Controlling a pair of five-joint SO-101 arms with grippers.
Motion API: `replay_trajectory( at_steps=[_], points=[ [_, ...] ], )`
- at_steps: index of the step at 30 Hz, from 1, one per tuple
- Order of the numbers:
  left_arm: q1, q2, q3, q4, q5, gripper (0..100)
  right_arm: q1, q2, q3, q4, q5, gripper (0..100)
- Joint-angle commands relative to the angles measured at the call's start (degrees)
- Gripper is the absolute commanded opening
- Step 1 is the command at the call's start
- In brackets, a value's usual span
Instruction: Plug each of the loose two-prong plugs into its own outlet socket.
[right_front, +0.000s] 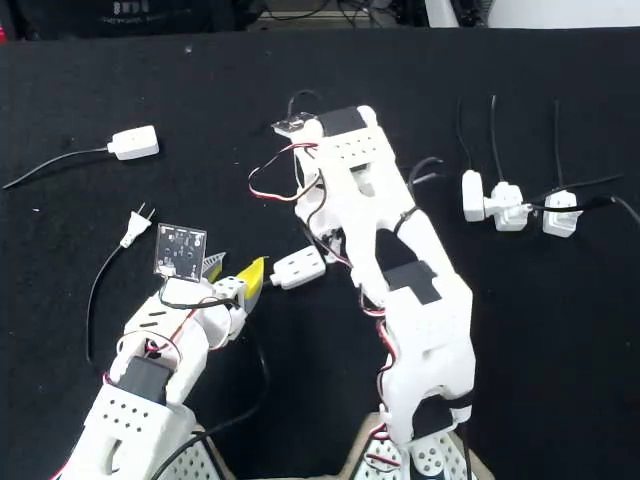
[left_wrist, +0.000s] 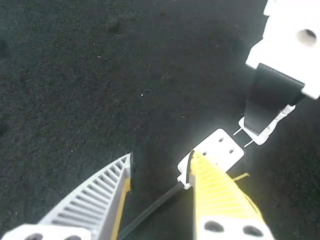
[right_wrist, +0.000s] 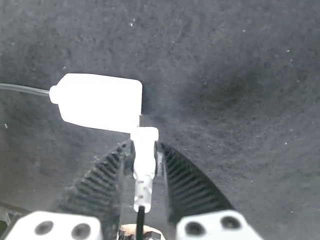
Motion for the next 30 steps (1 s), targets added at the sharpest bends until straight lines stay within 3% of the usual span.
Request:
replay_trajectory(
  at_steps=[1, 30],
  points=[
    [0.13, -0.79, -1.36, -1.41, -0.09, 19, 0.62, -2.24, -2.68, 1.93, -0.53, 1.0],
    [0.13, -0.79, -1.45, -1.41, -0.09, 19, -3.52, -0.22, -3.38, 1.49, -5.54, 1.0]
  ],
)
